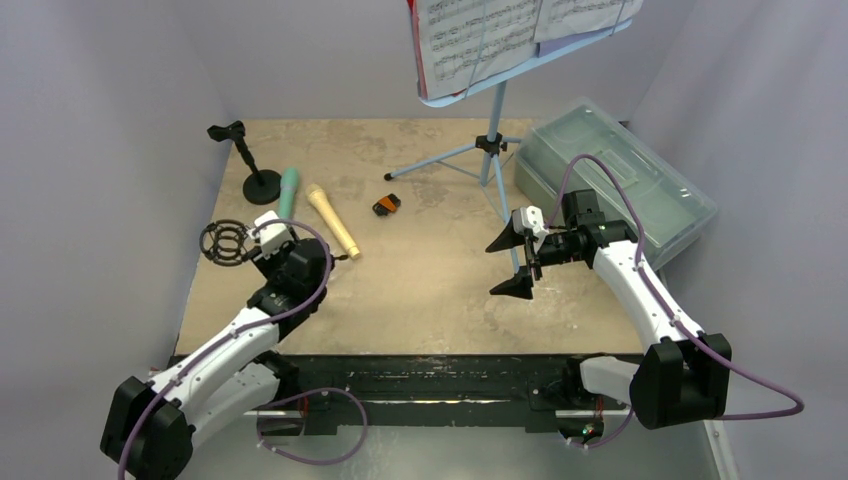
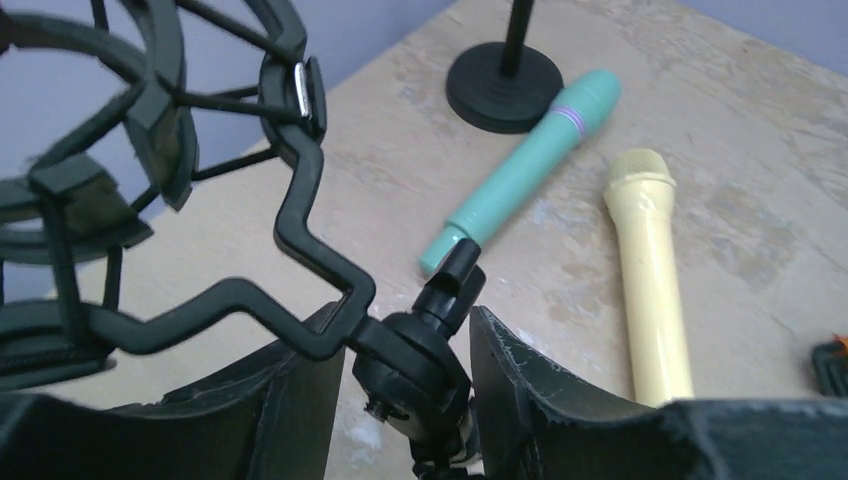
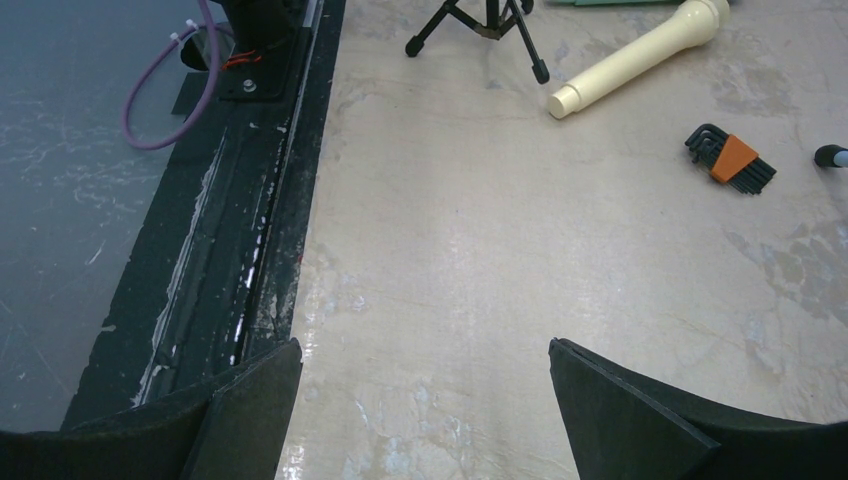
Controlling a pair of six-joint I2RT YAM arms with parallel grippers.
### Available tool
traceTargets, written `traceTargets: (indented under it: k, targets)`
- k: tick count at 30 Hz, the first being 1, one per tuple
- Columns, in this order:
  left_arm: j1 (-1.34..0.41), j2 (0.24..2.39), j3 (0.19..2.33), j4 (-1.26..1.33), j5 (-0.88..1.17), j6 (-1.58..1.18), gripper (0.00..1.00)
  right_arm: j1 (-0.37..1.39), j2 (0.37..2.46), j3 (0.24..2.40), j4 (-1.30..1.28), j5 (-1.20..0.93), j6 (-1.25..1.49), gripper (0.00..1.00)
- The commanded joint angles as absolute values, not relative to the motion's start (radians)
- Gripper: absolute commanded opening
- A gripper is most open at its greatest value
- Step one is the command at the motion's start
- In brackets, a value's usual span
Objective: Pack up the instrument practice props
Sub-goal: Place the microphone stand at the center of the board.
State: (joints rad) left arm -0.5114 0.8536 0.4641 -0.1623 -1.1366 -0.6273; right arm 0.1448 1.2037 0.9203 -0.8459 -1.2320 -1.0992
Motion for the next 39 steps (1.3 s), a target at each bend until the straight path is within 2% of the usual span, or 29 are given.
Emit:
traceTargets:
  k: [1,9,11,13,16,17,19,23,25,32,39]
  targets:
    - [-0.497,0.926,0.45,0.074,-1.324,-0.473,0.46,0.142,1.192,0.959,-0.855,-1.253,-1.116,0.97]
    - [-0.485,1.035,0.46,0.18,-1.212,-0.386,0.46,0.141,1.19,0.963,-0.867,-1.256,-1.126,0.97]
    - [-0.485,1.039,0.457,0.212,-1.148,-0.343,0.5,0.142,1.19,0.963,-0.867,-1.256,-1.127,0.97]
    - [-0.484,1.044,0.46,0.218,-1.102,-0.319,0.6,0.142,1.19,0.963,-0.87,-1.256,-1.13,0.97]
    - [-0.485,1.052,0.465,0.198,-1.093,-0.308,0.63,0.142,1.189,0.965,-0.873,-1.258,-1.134,0.97]
    - [-0.485,1.052,0.463,0.196,-1.104,-0.306,0.6,0.142,1.189,0.965,-0.874,-1.258,-1.134,0.97]
    - [-0.485,1.052,0.456,0.205,-1.133,-0.297,0.4,0.142,1.189,0.965,-0.874,-1.258,-1.135,0.97]
    - [-0.485,1.064,0.463,0.241,-1.175,-0.228,0.14,0.142,1.189,0.965,-0.877,-1.259,-1.137,0.97]
    - [-0.485,1.082,0.475,0.259,-1.207,-0.183,0.07,0.143,1.189,0.965,-0.879,-1.261,-1.139,0.97]
    - [-0.431,1.121,0.495,0.398,-1.284,-0.033,0.03,0.143,1.189,0.968,-0.89,-1.268,-1.148,0.98]
    - [-0.254,1.166,0.497,0.404,-1.243,-0.154,0.03,0.143,1.179,0.973,-0.914,-1.282,-1.17,0.97]
